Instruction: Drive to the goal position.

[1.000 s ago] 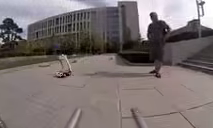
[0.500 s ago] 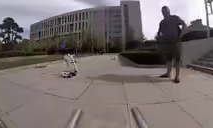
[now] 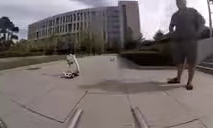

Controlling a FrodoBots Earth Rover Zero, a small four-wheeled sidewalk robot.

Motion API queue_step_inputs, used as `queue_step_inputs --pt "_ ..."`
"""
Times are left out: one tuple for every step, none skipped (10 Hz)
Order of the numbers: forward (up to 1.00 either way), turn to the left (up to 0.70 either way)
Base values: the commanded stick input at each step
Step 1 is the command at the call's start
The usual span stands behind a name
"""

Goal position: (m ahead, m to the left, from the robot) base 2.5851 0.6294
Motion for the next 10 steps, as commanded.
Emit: queue_step_inputs --pt "1.0 -0.27" --pt "1.0 -0.27" --pt "1.0 -0.27" --pt "1.0 -0.27" --pt "1.0 -0.14" --pt "1.0 -0.11" --pt "1.0 -0.27" --pt "1.0 -0.27" --pt "1.0 -0.27" --pt "1.0 -0.27"
